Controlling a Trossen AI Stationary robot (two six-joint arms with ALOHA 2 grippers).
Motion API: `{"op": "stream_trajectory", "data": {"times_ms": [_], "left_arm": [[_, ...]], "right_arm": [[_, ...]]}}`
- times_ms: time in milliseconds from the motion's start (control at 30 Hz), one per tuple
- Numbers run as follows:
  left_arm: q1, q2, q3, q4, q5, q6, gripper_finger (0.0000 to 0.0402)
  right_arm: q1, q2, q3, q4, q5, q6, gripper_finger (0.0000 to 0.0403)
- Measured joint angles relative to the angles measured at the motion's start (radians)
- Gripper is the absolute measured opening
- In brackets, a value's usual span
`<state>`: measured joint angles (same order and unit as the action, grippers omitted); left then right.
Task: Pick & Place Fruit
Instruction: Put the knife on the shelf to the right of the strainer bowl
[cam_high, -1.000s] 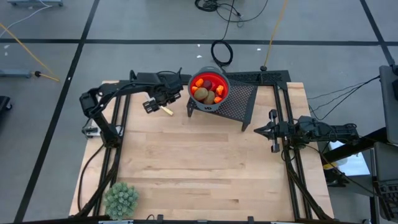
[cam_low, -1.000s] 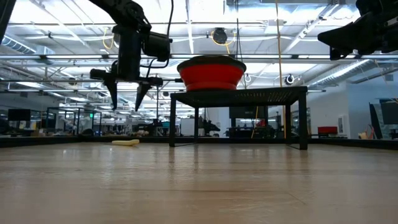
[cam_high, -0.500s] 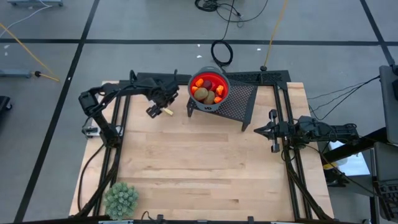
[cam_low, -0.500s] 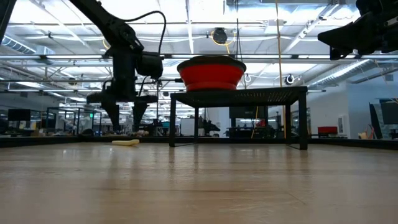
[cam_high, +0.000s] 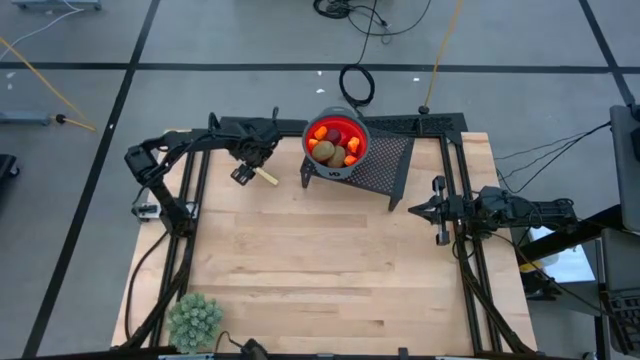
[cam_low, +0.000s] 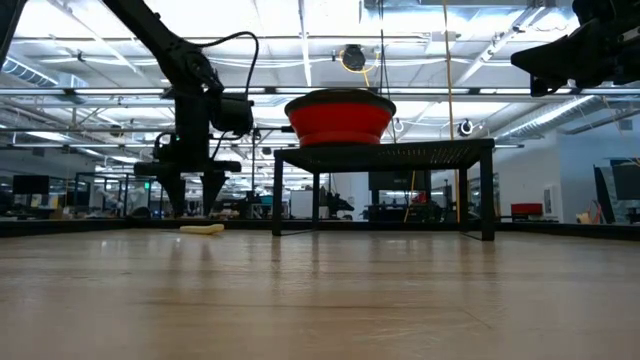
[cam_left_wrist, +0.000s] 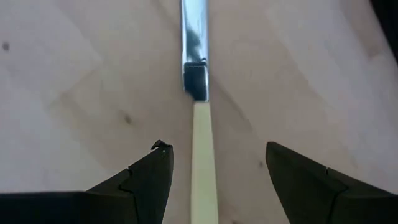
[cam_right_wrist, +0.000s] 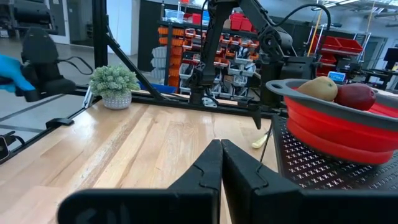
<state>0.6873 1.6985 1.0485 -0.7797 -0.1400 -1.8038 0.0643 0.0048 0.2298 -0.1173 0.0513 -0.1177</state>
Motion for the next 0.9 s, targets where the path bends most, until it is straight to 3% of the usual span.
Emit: {"op": "stream_trajectory", "data": {"times_ms": [800, 900], "left_arm": [[0.061, 0.115, 0.004, 0.052, 0.027, 0.071, 0.0254], [0.068, 0.116, 0.004, 0.049, 0.025, 0.074, 0.024]], "right_arm": [[0.0, 0.0, 0.0, -0.001, 0.005, 0.001, 0.0], [0.0, 0.0, 0.0, 0.0, 0.012, 0.0, 0.0]]}}
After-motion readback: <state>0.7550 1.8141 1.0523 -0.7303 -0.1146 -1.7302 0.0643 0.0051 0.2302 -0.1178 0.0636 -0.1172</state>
